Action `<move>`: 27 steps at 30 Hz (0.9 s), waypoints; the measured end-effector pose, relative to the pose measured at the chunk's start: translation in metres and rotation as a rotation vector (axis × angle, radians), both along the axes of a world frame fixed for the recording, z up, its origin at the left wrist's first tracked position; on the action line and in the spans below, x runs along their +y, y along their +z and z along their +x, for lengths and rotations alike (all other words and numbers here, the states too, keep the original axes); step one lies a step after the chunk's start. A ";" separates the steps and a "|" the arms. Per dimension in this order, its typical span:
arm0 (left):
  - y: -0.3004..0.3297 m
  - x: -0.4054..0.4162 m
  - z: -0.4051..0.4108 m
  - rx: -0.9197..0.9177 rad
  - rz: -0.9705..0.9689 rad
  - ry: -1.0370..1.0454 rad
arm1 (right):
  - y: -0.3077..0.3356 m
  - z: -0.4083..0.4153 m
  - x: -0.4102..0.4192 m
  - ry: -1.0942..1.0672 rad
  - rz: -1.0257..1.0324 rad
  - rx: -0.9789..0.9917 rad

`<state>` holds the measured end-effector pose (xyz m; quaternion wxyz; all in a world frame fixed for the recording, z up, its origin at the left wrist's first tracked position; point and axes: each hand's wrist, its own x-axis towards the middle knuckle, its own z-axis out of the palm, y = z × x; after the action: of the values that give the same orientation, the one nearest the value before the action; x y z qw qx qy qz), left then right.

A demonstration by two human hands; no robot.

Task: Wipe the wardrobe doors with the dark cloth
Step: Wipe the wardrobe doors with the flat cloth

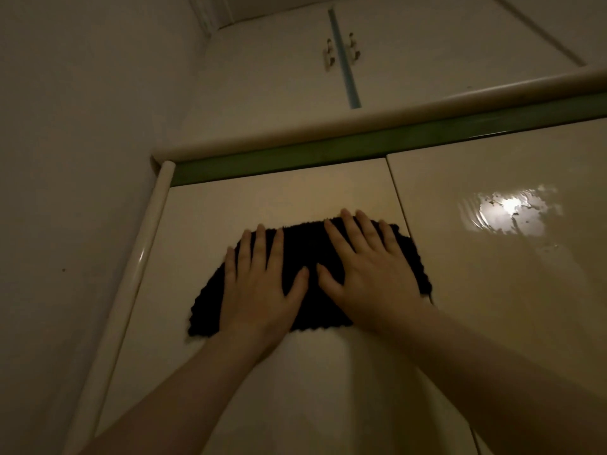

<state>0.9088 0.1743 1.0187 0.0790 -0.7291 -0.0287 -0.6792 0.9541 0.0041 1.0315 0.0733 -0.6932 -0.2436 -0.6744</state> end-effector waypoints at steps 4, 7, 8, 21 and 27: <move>0.044 -0.016 0.006 0.012 -0.007 0.019 | 0.043 0.006 -0.017 -0.030 0.018 -0.013; 0.074 -0.025 0.010 0.023 -0.013 0.026 | 0.073 0.009 -0.028 -0.037 0.018 -0.010; 0.084 -0.027 0.010 0.018 -0.012 0.024 | 0.082 0.009 -0.030 -0.043 0.018 -0.011; 0.098 -0.044 0.018 -0.007 -0.016 0.017 | 0.086 0.016 -0.050 -0.058 0.008 -0.037; 0.025 -0.063 0.021 -0.006 -0.014 -0.015 | 0.021 0.017 -0.070 -0.029 -0.021 -0.023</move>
<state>0.9301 0.1117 1.0433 0.0684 -0.7279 -0.0282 -0.6817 0.9713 -0.0655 1.0529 0.0531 -0.6895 -0.2414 -0.6808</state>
